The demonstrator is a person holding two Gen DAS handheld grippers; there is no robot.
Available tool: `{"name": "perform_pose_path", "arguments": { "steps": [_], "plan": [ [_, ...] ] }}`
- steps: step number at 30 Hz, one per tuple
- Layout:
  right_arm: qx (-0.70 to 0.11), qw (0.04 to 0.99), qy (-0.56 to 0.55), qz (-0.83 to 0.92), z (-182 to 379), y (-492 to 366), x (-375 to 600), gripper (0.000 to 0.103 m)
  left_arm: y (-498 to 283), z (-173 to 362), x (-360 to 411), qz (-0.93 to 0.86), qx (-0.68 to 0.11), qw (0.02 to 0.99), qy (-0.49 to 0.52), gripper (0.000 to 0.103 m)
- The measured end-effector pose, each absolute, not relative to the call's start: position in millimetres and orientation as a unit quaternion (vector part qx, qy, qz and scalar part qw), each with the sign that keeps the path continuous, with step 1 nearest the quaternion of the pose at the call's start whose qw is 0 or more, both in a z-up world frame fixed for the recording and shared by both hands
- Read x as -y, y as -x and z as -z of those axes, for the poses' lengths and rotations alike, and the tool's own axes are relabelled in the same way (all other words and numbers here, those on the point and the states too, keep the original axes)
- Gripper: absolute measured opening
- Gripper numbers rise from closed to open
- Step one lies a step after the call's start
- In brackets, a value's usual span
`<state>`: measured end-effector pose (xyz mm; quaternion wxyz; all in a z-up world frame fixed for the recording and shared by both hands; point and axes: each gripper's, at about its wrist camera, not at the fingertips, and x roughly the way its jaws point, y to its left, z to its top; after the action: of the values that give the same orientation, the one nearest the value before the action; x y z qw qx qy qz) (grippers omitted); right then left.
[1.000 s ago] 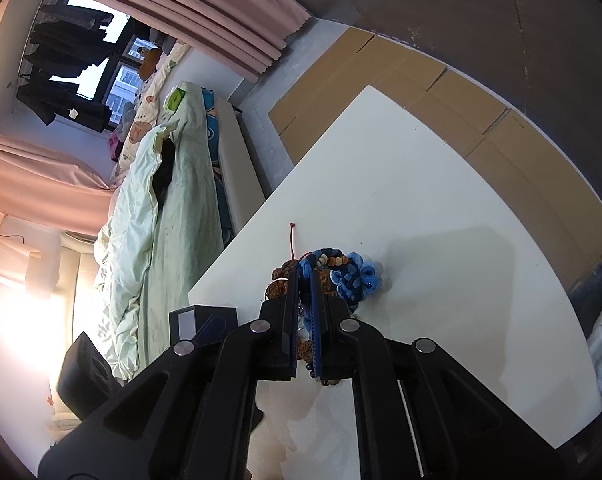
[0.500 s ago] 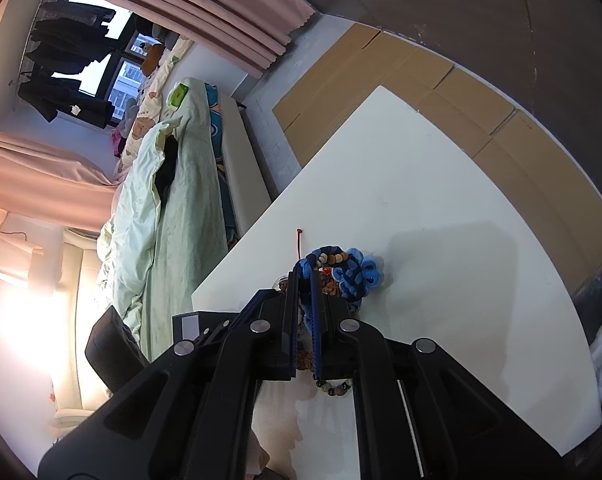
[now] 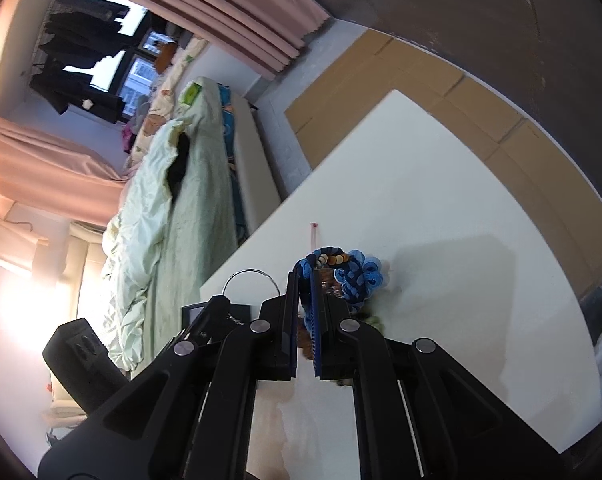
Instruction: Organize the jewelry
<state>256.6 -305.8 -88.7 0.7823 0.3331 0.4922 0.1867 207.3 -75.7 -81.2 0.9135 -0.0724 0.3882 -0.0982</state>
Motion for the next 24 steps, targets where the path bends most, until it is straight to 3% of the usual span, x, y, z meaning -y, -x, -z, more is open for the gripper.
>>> {"name": "perform_pose_path", "arguments": {
  "steps": [24],
  "plan": [
    [-0.403, 0.782, -0.324, -0.349, 41.2, -201.6, 217.6, 0.007, -137.2, 50.5, -32.9, -0.017, -0.368, 0.917, 0.150, 0.002]
  ]
}}
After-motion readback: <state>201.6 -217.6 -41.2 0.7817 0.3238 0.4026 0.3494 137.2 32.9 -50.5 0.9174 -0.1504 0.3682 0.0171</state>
